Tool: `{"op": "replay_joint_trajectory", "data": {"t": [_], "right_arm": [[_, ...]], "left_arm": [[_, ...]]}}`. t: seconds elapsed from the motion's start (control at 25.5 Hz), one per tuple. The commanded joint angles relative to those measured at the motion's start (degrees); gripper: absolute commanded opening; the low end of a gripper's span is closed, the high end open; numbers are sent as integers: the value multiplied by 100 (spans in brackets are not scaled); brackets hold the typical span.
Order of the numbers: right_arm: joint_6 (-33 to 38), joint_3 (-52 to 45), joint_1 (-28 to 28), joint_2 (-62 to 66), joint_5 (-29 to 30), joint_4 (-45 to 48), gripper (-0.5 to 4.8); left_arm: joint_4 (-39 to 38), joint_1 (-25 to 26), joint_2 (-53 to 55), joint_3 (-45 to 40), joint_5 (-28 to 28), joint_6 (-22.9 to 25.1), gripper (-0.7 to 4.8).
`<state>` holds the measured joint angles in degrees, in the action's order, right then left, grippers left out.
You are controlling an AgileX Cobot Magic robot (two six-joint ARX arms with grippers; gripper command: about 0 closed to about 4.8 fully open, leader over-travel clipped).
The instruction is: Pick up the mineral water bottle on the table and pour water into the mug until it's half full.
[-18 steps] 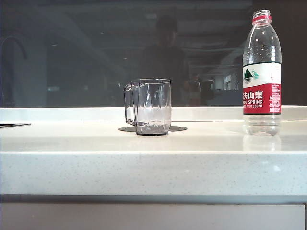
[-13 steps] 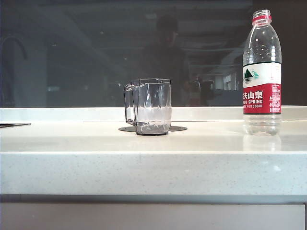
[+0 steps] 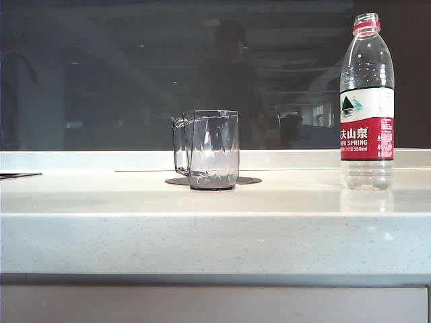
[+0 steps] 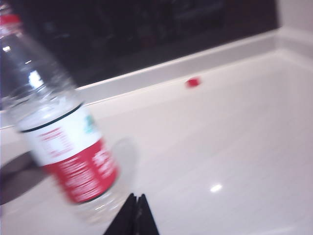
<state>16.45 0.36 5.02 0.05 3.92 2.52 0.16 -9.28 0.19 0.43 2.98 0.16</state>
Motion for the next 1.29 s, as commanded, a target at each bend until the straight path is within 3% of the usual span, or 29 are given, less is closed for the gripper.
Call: {"op": "replay_joint_trajectory", "data": {"t": [0.04, 0.12, 0.23, 0.31, 0.35, 0.39, 0.55, 0.63, 0.9, 1.02, 1.29], "right_arm": [[649, 26, -7, 4, 686, -240, 0], [647, 26, -7, 4, 1078, -374, 11], [645, 26, -35, 4, 1215, -389, 115], [590, 26, -120, 4, 1211, -337, 135], [546, 26, -203, 7, 1180, -269, 169], [507, 26, -293, 9, 1119, -212, 214], [293, 26, -804, 11, 568, 229, 479], [-723, 26, -1408, 17, -136, 358, 479], [-1394, 24, -2463, 645, -1231, 892, 479], [-1530, 24, -2520, 1130, -1438, 1421, 479], [-1690, 26, -2420, 2846, -1279, 3154, 479]], "left_arm": [[57, -820, 2, 13, 46, -15, -4], [57, -1307, 2, 13, 46, -15, -4], [57, -1910, 2, 13, 44, -15, -4], [57, -2308, 2, 13, 46, -15, -4], [57, -2468, 2, 13, 44, -17, -4], [57, -2647, 2, 13, 44, -17, -4], [57, -3075, 2, 13, 44, -15, -4], [57, -3161, 2, 13, 46, -15, -4], [55, -3158, 2, 13, 46, -15, -4], [55, -3158, 2, 13, 46, -15, -4], [55, -3158, 2, 13, 46, -15, -4]]}}
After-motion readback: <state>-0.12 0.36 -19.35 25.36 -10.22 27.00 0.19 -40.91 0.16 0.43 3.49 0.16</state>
